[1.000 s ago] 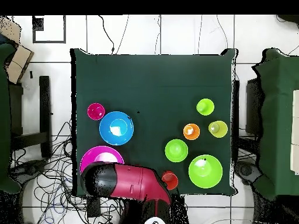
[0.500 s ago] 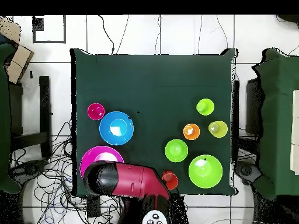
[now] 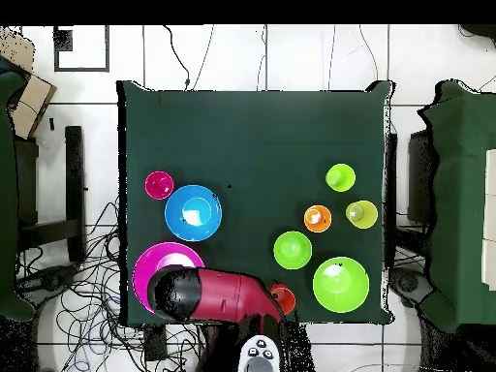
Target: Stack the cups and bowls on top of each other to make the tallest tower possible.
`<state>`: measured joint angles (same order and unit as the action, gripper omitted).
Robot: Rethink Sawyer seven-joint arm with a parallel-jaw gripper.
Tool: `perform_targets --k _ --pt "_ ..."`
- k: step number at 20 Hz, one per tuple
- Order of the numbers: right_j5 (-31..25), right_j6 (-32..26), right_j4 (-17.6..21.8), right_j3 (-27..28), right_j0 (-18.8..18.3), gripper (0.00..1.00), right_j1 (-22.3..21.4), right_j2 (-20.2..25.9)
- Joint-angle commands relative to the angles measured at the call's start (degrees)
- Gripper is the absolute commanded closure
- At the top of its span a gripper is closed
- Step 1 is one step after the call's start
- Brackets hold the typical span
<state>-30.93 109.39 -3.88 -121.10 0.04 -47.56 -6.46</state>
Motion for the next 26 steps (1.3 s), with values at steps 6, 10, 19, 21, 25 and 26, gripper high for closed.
perform_targets --k 6,10,19,21,25,26 --pt "8.3 5.1 1.7 3.8 -2.7 0.00 9.6 4.3" --pt "8.9 4.4 1.9 5.3 -3.6 0.00 11.4 4.4" --pt "8.6 4.0 1.9 6.4 -4.5 0.00 11.9 4.4" --pt "8.4 3.7 1.8 6.6 -5.0 0.00 11.9 4.7" --pt "8.5 2.9 2.0 6.5 -6.2 0.00 12.2 5.1" --pt "8.5 2.7 2.1 6.5 -6.6 0.00 12.4 5.2"
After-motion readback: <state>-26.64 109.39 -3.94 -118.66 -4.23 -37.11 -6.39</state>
